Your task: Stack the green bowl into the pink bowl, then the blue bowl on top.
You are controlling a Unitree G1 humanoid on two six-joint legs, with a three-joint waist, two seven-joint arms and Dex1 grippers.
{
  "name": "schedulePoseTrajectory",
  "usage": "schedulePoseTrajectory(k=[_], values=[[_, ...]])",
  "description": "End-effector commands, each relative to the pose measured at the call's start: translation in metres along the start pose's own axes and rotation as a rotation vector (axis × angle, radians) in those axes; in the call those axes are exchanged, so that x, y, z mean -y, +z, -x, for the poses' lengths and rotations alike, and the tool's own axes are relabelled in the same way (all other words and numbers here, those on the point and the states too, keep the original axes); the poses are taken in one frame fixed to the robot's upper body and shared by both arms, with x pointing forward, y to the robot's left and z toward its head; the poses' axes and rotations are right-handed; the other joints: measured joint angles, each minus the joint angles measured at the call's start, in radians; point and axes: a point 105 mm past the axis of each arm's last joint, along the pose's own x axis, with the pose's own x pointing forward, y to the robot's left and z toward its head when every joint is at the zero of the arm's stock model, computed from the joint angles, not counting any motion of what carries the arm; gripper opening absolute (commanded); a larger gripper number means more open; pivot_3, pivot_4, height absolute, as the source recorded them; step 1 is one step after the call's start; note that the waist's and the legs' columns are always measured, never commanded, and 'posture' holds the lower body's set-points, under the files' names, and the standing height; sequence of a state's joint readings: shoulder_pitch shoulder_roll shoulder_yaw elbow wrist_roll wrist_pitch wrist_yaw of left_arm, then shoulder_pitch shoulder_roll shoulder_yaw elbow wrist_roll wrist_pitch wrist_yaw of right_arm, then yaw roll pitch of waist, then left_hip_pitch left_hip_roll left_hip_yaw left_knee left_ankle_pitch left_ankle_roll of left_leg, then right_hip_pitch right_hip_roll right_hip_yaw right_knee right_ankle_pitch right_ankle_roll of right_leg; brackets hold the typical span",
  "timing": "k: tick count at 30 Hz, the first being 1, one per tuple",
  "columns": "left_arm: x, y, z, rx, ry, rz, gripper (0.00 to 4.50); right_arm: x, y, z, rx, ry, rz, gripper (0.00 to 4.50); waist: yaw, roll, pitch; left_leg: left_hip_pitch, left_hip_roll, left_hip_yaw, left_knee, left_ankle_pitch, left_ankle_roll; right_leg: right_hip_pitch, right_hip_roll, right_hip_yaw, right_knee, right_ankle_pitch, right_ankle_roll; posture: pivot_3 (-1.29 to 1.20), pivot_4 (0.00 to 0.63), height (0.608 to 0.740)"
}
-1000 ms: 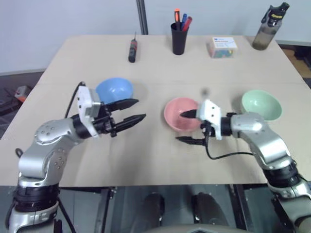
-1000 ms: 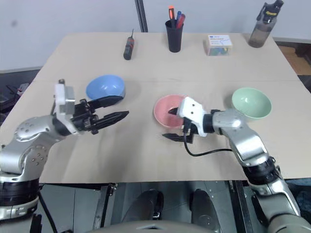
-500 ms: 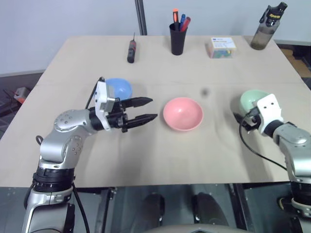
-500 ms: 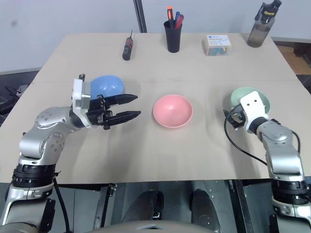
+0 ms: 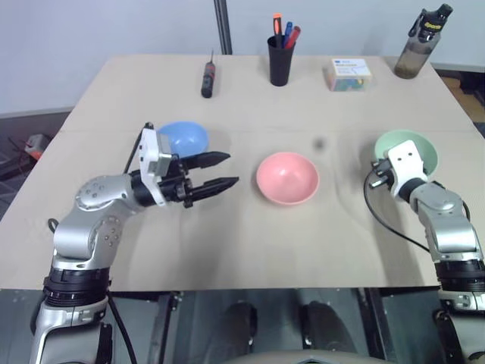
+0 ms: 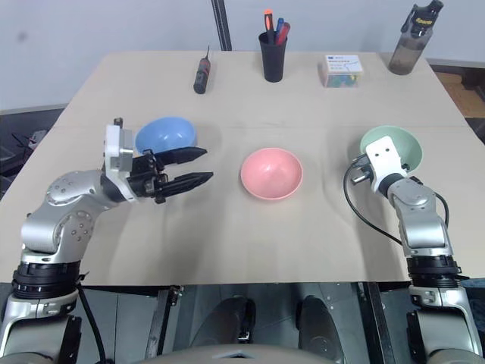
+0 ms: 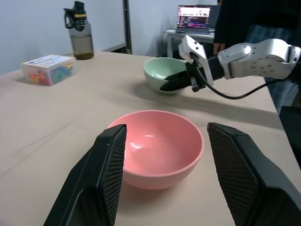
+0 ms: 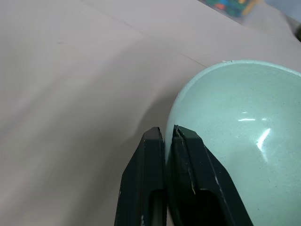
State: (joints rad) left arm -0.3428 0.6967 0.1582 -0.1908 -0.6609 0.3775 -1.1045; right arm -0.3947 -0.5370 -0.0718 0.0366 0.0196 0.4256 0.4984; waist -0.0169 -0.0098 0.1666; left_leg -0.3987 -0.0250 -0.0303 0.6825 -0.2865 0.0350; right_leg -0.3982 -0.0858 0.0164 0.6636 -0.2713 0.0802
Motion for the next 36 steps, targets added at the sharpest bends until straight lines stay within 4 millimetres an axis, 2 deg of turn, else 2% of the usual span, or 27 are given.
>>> schedulePoseTrajectory(k=[1, 5, 8, 11, 13, 15, 16, 17, 18, 21, 22, 23, 25, 29, 33, 36], values=[[0.0, 0.011, 0.006, 0.016, 0.025, -0.039, 2.89, -0.041, 0.064, 0.017, 0.254, 0.264, 0.07, 0.07, -0.003, 0.0, 0.0, 0.0, 0.0, 0.0, 0.0, 0.0, 0.0, 0.0, 0.0, 0.0, 0.0, 0.0, 0.0, 0.0, 0.15, 0.74], [-0.005, 0.006, 0.01, 0.0, 0.064, -0.031, 2.89, -0.096, 0.118, 0.042, 0.435, 0.589, 0.077, 0.07, -0.011, 0.0, 0.0, 0.0, 0.001, 0.0, 0.0, 0.0, 0.0, -0.001, 0.001, 0.0, 0.0, 0.0, 0.0, 0.0, 0.15, 0.74], [-0.018, -0.001, 0.013, -0.048, 0.15, -0.085, 2.89, -0.125, 0.145, 0.049, 0.503, 0.752, 0.092, 0.07, -0.013, 0.0, 0.0, 0.0, 0.001, -0.001, 0.001, 0.0, 0.0, 0.0, 0.0, 0.0, 0.0, 0.0, 0.0, 0.0, 0.15, 0.74], [-0.027, -0.003, 0.015, -0.074, 0.215, -0.109, 2.89, -0.144, 0.15, 0.048, 0.503, 0.849, 0.101, 0.07, -0.007, 0.0, 0.0, 0.0, 0.001, -0.002, 0.001, 0.0, 0.0, 0.001, 0.0, -0.002, 0.0, 0.0, 0.0, 0.0, 0.15, 0.74], [-0.027, -0.002, 0.015, -0.068, 0.226, -0.116, 2.89, -0.155, 0.147, 0.045, 0.48, 0.903, 0.115, 0.07, 0.0, 0.0, 0.0, 0.0, 0.0, -0.003, 0.001, 0.0, 0.0, 0.001, 0.0, -0.003, -0.001, 0.0, 0.0, 0.0, 0.15, 0.74], [-0.022, 0.001, 0.017, -0.057, 0.211, -0.108, 2.89, -0.164, 0.134, 0.039, 0.416, 0.959, 0.118, 0.07, 0.004, 0.0, 0.0, -0.001, 0.0, -0.003, 0.001, 0.0, 0.0, 0.0, 0.0, -0.003, -0.001, 0.0, 0.0, 0.0, 0.15, 0.74], [-0.019, 0.002, 0.019, -0.057, 0.206, -0.103, 2.89, -0.165, 0.126, 0.031, 0.373, 0.954, 0.118, 0.07, 0.003, 0.0, 0.0, -0.002, -0.001, -0.003, 0.001, 0.0, 0.0, 0.0, -0.001, -0.003, -0.001, 0.0, 0.0, 0.0, 0.15, 0.74], [-0.015, 0.003, 0.021, -0.057, 0.198, -0.098, 2.89, -0.166, 0.119, 0.027, 0.343, 0.958, 0.124, 0.77, 0.002, 0.0, 0.0, -0.002, -0.001, -0.003, 0.001, 0.0, 0.0, 0.0, -0.001, -0.003, -0.001, 0.0, 0.0, 0.0, 0.15, 0.74], [-0.012, 0.004, 0.023, -0.057, 0.19, -0.094, 2.89, -0.165, 0.116, 0.025, 0.332, 0.958, 0.123, 0.95, 0.002, 0.0, 0.0, -0.002, -0.001, -0.003, 0.001, 0.0, 0.0, 0.0, -0.001, -0.003, -0.001, 0.0, 0.0, 0.0, 0.15, 0.74], [-0.012, 0.007, 0.029, -0.061, 0.214, -0.085, 2.89, -0.16, 0.118, 0.028, 0.342, 0.95, 0.124, 2.09, 0.001, 0.0, 0.0, -0.002, 0.0, -0.003, 0.001, 0.0, 0.0, -0.001, -0.001, -0.002, -0.001, 0.0, 0.0, 0.0, 0.15, 0.74], [-0.015, 0.007, 0.031, -0.066, 0.252, -0.092, 2.89, -0.156, 0.12, 0.027, 0.358, 0.919, 0.136, 2.6, 0.001, 0.0, 0.0, -0.002, 0.0, -0.003, 0.001, 0.0, 0.0, -0.001, -0.001, -0.003, 0.0, 0.0, 0.0, 0.0, 0.15, 0.74], [-0.021, 0.008, 0.033, -0.075, 0.307, -0.11, 2.89, -0.152, 0.123, 0.027, 0.379, 0.883, 0.147, 2.91, 0.002, 0.0, 0.0, -0.002, 0.001, -0.003, 0.001, 0.0, 0.0, -0.001, 0.0, -0.003, 0.0, 0.0, 0.0, 0.0, 0.15, 0.74], [-0.037, 0.006, 0.038, -0.139, 0.484, -0.201, 2.89, -0.142, 0.133, 0.032, 0.447, 0.823, 0.131, 3.72, 0.002, 0.0, 0.0, -0.002, 0.0, -0.003, 0.001, 0.0, 0.0, -0.001, -0.001, -0.002, -0.001, 0.0, 0.0, 0.0, 0.15, 0.74], [-0.064, -0.009, 0.049, -0.387, 0.756, -0.306, 2.89, -0.126, 0.153, 0.049, 0.586, 0.761, 0.089, 3.72, 0.006, 0.0, 0.0, -0.002, -0.001, -0.003, 0.001, 0.0, 0.0, -0.001, -0.001, -0.002, -0.001, 0.0, 0.0, 0.0, 0.15, 0.74], [-0.083, -0.023, 0.051, -0.654, 0.772, -0.391, 2.89, -0.122, 0.16, 0.061, 0.65, 0.772, 0.064, 3.72, 0.005, -0.001, 0.0, -0.002, -0.001, -0.004, 0.001, 0.0, 0.0, -0.001, 0.0, -0.003, 0.0, 0.0, 0.0, 0.0, 0.15, 0.74], [-0.09, -0.025, 0.05, -0.723, 0.761, -0.421, 2.89, -0.119, 0.16, 0.062, 0.646, 0.763, 0.06, 3.72, 0.001, -0.001, 0.0, -0.001, -0.001, -0.002, 0.001, 0.0, 0.0, -0.001, 0.0, -0.002, 0.001, 0.0, 0.0, 0.0, 0.15, 0.74]])
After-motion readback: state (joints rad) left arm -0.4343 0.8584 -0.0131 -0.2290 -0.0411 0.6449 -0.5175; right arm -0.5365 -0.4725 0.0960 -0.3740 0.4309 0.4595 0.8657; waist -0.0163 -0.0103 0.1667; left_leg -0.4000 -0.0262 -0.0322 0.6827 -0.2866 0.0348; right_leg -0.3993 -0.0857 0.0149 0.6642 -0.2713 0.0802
